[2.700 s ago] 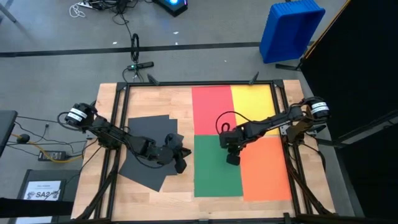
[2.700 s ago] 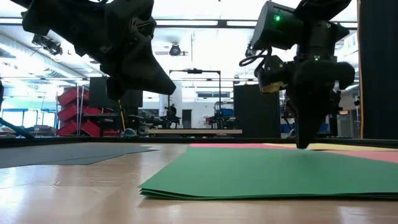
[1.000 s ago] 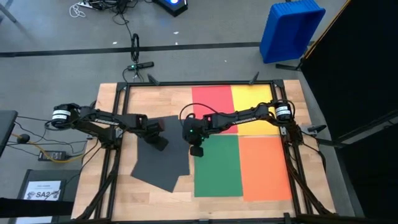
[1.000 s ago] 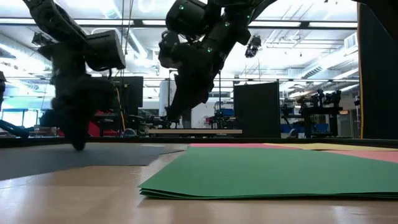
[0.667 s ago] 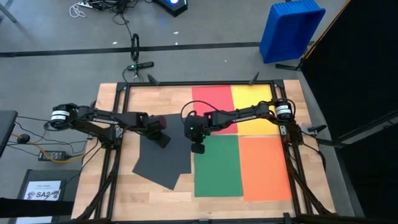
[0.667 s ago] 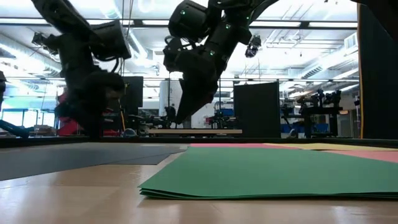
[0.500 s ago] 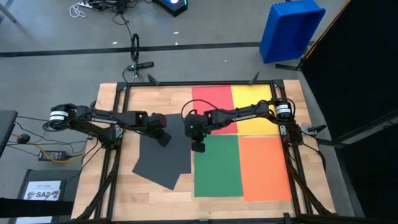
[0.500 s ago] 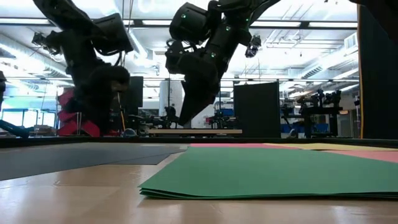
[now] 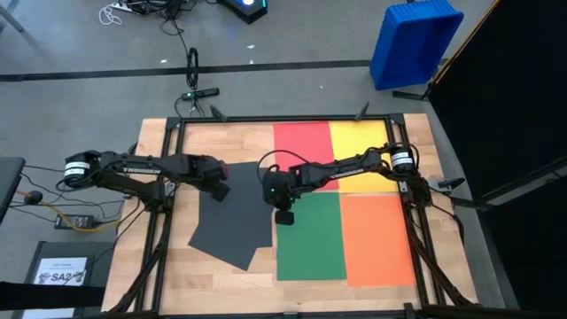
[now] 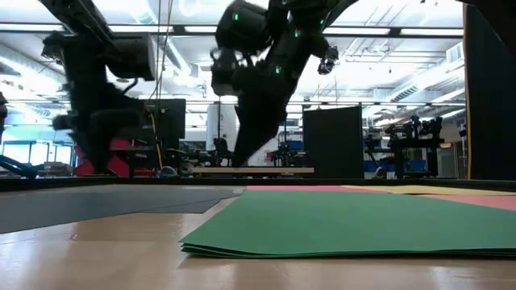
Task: Organize paper
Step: Adjust the black colored papers
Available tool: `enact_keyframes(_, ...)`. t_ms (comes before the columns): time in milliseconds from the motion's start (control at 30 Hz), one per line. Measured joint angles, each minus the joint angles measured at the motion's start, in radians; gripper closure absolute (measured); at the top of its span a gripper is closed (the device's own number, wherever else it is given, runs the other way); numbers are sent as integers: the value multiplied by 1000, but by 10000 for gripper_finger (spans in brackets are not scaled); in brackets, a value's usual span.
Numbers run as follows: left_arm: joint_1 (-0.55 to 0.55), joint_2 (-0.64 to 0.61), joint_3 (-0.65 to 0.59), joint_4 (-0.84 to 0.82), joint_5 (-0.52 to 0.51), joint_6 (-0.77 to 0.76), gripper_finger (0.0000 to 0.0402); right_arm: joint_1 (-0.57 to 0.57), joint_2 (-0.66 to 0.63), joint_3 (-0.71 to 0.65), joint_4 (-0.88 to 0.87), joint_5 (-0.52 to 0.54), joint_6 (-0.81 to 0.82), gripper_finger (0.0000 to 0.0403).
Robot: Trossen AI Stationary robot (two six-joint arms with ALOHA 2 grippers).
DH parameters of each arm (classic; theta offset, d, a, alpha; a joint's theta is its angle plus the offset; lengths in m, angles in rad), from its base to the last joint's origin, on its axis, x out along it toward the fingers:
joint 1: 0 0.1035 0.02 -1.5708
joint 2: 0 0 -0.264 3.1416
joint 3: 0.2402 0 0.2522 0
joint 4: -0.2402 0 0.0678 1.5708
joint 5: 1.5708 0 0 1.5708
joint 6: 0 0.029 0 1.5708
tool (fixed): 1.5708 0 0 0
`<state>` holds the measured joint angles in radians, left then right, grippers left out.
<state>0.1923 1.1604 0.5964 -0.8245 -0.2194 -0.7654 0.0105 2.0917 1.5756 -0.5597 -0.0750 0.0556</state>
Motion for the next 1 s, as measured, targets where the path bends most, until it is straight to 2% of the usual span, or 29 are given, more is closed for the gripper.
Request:
enact_keyframes(167,11,-15,-1,-136,-18,-56,402,-25,50,-1,15,-1,19,403)
enact_keyframes(267,12,-13,-24,-160,-18,-83,401,-40,77,0,19,-7,30,403)
enact_keyframes(667,12,-8,-162,-68,77,-134,402,-77,83,0,88,-24,36,403)
enact_keyframes(1000,13,-3,-143,-69,87,-106,402,-102,83,0,159,-23,36,403)
